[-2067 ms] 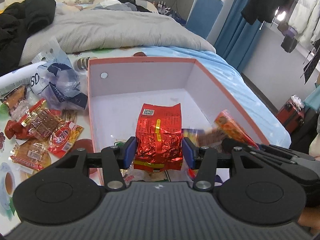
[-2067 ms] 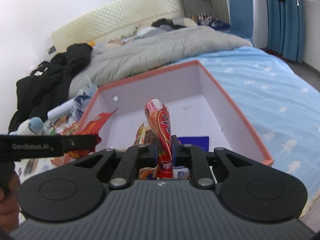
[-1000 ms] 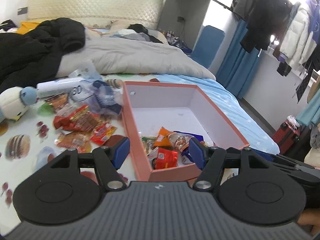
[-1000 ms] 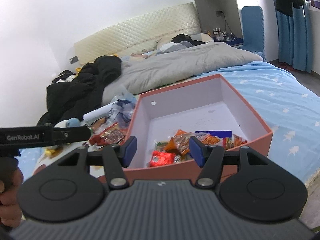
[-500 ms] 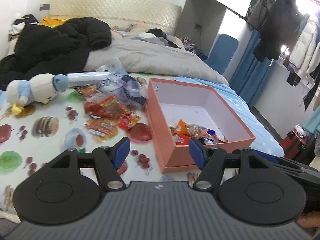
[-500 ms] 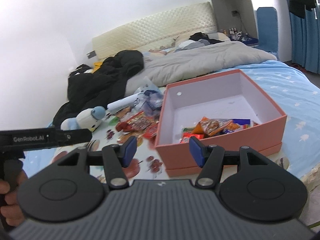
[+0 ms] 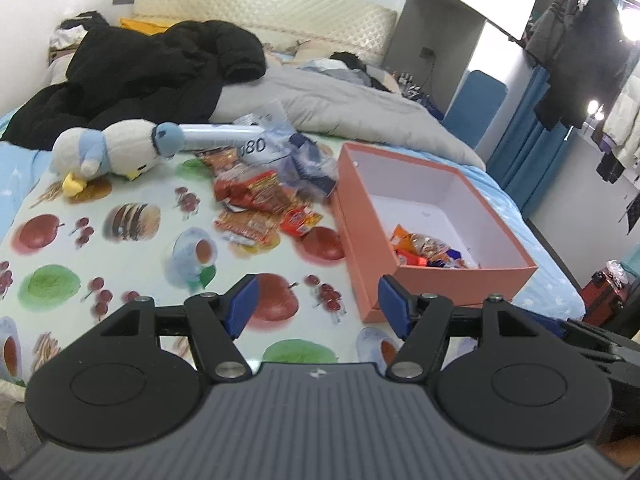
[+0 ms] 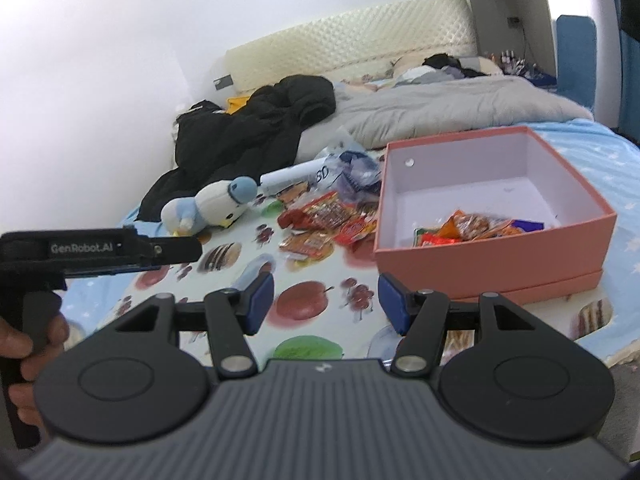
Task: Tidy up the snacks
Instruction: 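Withdraw both open tools from the box toward the snack pile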
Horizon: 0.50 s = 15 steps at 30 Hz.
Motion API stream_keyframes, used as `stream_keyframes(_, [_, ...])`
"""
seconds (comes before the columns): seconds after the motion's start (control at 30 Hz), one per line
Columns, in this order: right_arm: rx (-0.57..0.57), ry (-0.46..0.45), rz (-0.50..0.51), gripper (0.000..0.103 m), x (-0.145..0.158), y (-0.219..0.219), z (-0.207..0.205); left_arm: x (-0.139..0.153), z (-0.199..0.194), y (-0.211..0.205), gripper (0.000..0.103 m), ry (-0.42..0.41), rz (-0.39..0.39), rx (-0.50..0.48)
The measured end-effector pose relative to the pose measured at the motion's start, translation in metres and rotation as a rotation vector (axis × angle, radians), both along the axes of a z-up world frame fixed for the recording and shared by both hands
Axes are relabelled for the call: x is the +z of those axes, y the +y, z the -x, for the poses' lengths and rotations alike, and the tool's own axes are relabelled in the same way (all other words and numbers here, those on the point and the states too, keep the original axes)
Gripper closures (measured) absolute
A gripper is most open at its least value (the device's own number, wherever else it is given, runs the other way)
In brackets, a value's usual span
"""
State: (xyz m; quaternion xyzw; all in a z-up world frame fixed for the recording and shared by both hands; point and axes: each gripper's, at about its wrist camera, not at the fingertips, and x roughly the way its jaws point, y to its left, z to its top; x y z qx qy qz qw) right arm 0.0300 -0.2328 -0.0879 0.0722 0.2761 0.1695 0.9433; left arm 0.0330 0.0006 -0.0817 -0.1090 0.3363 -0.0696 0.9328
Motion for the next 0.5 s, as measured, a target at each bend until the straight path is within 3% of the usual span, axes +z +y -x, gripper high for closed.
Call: stream_keyframes(0.5, [0.083,-0.021,0.074,0.042,-0.015,0.040,-0.035,-0.037,-0.063,0.033,0.032,0.043,0.011,0.055])
